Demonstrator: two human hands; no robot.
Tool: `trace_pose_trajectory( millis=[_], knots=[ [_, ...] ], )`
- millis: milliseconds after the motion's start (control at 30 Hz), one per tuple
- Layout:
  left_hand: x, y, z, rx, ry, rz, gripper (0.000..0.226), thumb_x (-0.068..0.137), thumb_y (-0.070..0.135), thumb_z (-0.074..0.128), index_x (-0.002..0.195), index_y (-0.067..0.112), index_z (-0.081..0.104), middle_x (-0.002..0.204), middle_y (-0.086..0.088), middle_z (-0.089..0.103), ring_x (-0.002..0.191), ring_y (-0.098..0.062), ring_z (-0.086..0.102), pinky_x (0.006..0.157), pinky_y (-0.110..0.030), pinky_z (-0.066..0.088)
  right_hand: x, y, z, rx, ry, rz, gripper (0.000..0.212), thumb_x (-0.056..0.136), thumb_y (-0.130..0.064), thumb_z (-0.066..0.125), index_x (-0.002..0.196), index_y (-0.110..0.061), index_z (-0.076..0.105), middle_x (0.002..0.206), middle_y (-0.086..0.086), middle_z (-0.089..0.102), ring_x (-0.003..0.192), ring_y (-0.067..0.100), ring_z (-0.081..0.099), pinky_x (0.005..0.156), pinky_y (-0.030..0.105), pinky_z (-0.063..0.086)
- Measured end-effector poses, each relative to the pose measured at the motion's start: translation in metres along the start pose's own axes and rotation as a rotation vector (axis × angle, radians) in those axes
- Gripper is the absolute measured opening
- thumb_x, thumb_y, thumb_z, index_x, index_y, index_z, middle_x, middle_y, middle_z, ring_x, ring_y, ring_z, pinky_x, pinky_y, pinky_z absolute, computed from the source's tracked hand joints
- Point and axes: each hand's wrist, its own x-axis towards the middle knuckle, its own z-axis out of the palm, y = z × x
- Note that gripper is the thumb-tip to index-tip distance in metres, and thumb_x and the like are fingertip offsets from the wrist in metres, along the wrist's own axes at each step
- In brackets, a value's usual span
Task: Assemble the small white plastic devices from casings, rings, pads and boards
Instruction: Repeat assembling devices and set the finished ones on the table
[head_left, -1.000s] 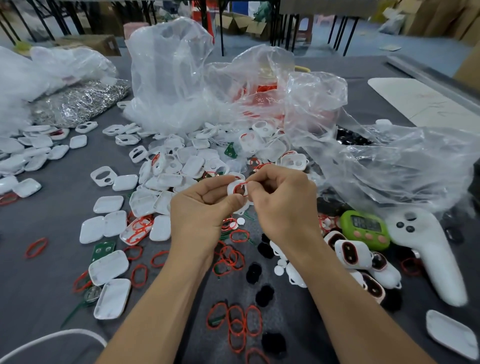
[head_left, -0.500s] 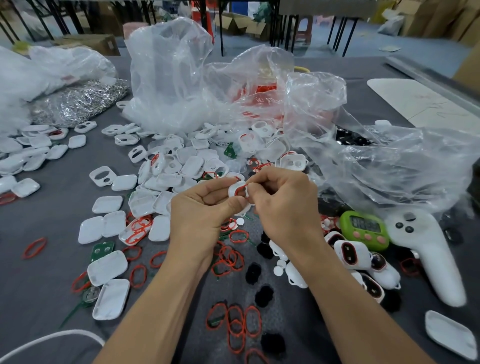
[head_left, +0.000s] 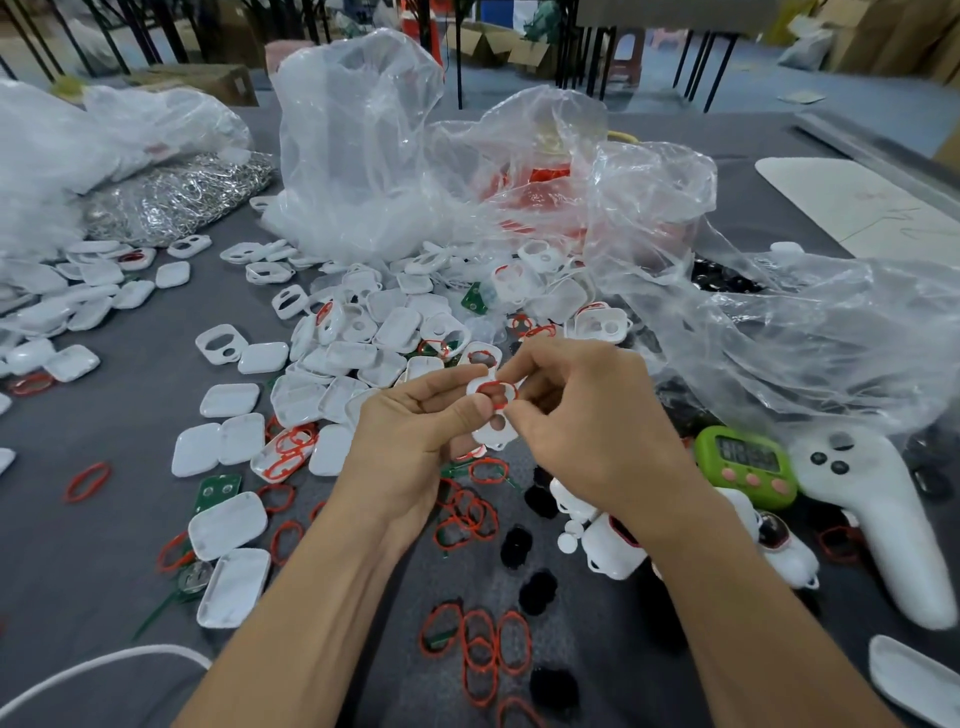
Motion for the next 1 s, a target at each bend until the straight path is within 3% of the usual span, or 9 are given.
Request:
trace_pose_trajectory(
  millis=[133, 200, 333, 467, 600, 700, 833, 933, 1000],
  knots=[
    [0.002, 0.001, 0.000, -0.100, -0.069, -0.053, 0.024, 0.062, 0.011, 0.079, 0.084, 0.017, 0.084, 0.087, -0.008, 0.080, 0.071, -0.014, 0.076, 0.063, -0.021, 0.061, 0.001, 0.002, -0.005, 0.235, 0.045, 0.071, 0.020, 0.077, -0.005, 0.083, 0.080, -0.025, 0.084, 0.058, -0.013, 0.069, 0.050, 0.002, 0.058, 0.051, 0.010, 0.041],
    [0.002, 0.000, -0.002, -0.126, -0.098, -0.079, 0.026, 0.061, 0.011, 0.080, 0.086, 0.014, 0.084, 0.089, -0.009, 0.080, 0.072, -0.015, 0.077, 0.061, -0.021, 0.061, 0.002, 0.004, -0.009, 0.360, -0.018, 0.111, 0.017, 0.075, -0.007, 0.086, 0.079, -0.023, 0.084, 0.060, -0.008, 0.072, 0.050, 0.001, 0.056, 0.050, 0.018, 0.042],
    [-0.001, 0.000, -0.007, -0.171, -0.238, -0.174, 0.047, 0.047, 0.016, 0.099, 0.091, 0.010, 0.084, 0.090, -0.011, 0.080, 0.077, -0.016, 0.078, 0.063, -0.023, 0.061, 0.005, 0.012, -0.020, 0.498, -0.137, 0.180, 0.021, 0.062, -0.004, 0.094, 0.074, -0.016, 0.082, 0.067, 0.010, 0.074, 0.060, 0.019, 0.063, 0.062, 0.038, 0.053],
    [-0.003, 0.003, -0.010, -0.132, -0.401, -0.258, 0.057, 0.049, 0.022, 0.103, 0.099, 0.007, 0.082, 0.092, -0.011, 0.079, 0.078, -0.016, 0.077, 0.067, -0.022, 0.061, 0.006, 0.018, -0.023, 0.613, -0.365, 0.167, 0.031, 0.048, -0.002, 0.093, 0.067, -0.016, 0.073, 0.063, 0.004, 0.061, 0.060, 0.013, 0.054, 0.057, 0.025, 0.043],
    [-0.004, 0.002, -0.009, -0.083, -0.442, -0.272, 0.053, 0.049, 0.022, 0.103, 0.096, 0.009, 0.083, 0.092, -0.011, 0.080, 0.078, -0.016, 0.078, 0.064, -0.023, 0.062, 0.005, 0.027, -0.024, 0.695, -0.490, 0.260, 0.052, 0.049, 0.005, 0.091, 0.089, -0.016, 0.064, 0.092, 0.010, 0.069, 0.079, 0.026, 0.070, 0.071, 0.037, 0.057],
    [-0.005, 0.001, -0.008, -0.008, -0.420, -0.246, 0.057, 0.047, 0.024, 0.104, 0.097, 0.009, 0.082, 0.095, -0.014, 0.079, 0.079, -0.018, 0.077, 0.067, -0.026, 0.063, 0.005, 0.030, -0.026, 0.751, -0.569, 0.274, 0.058, 0.059, 0.015, 0.087, 0.107, -0.015, 0.075, 0.099, 0.019, 0.077, 0.087, 0.038, 0.077, 0.079, 0.039, 0.064],
    [-0.004, 0.001, -0.006, 0.117, -0.318, -0.137, 0.041, 0.058, 0.010, 0.095, 0.098, 0.010, 0.083, 0.094, -0.015, 0.079, 0.078, -0.018, 0.076, 0.069, -0.025, 0.061, 0.004, 0.033, -0.020, 0.820, -0.497, 0.234, 0.051, 0.066, 0.020, 0.082, 0.108, -0.010, 0.080, 0.099, 0.018, 0.079, 0.091, 0.027, 0.078, 0.078, 0.030, 0.062],
    [-0.003, 0.002, -0.002, 0.130, -0.273, -0.068, 0.031, 0.070, -0.001, 0.077, 0.098, 0.011, 0.083, 0.096, -0.015, 0.079, 0.082, -0.021, 0.076, 0.070, -0.028, 0.062, 0.005, 0.034, -0.017, 0.843, -0.364, 0.250, 0.047, 0.065, 0.008, 0.084, 0.107, -0.012, 0.080, 0.101, 0.019, 0.078, 0.096, 0.032, 0.076, 0.082, 0.037, 0.062],
    [0.000, 0.004, 0.002, 0.077, -0.235, -0.052, 0.034, 0.067, -0.006, 0.081, 0.096, 0.011, 0.083, 0.097, -0.015, 0.079, 0.078, -0.020, 0.076, 0.069, -0.027, 0.062, 0.006, 0.033, -0.014, 0.838, -0.279, 0.219, 0.042, 0.068, 0.005, 0.084, 0.105, -0.015, 0.081, 0.100, 0.016, 0.079, 0.094, 0.031, 0.077, 0.080, 0.040, 0.062]
  ],
)
